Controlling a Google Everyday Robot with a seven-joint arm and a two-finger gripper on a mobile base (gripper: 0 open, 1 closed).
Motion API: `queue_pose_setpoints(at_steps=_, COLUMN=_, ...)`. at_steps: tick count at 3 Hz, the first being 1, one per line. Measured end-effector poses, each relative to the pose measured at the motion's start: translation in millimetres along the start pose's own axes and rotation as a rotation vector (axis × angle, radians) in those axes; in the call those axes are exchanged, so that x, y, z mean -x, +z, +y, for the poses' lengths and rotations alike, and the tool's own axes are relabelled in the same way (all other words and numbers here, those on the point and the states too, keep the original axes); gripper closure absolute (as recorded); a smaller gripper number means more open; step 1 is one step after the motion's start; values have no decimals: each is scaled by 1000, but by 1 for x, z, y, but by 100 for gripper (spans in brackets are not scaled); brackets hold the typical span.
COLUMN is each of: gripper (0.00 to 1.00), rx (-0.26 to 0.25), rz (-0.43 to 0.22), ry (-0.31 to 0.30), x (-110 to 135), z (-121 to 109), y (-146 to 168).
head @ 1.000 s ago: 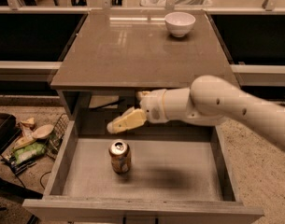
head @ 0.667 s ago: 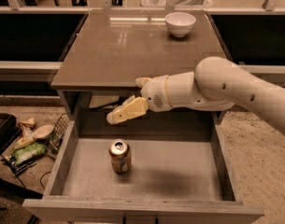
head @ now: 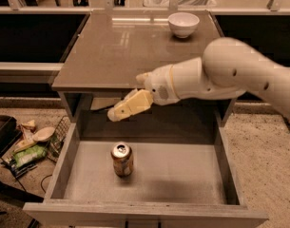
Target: Place orange can into top drawer
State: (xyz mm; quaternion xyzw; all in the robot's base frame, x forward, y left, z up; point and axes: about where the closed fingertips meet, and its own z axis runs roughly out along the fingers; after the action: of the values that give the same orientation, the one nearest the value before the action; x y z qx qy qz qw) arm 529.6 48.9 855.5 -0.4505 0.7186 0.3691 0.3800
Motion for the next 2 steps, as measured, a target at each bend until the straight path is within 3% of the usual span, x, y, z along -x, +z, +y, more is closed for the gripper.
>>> queue_pose_setpoints(at_steps=1, gripper=18, rx=32, rz=69, ry=-53, x=55, z=32, y=-40)
queue_pose_setpoints(at_steps=2, gripper=41, rx=47, rz=117, ry=-85, x=80, z=54, y=-65)
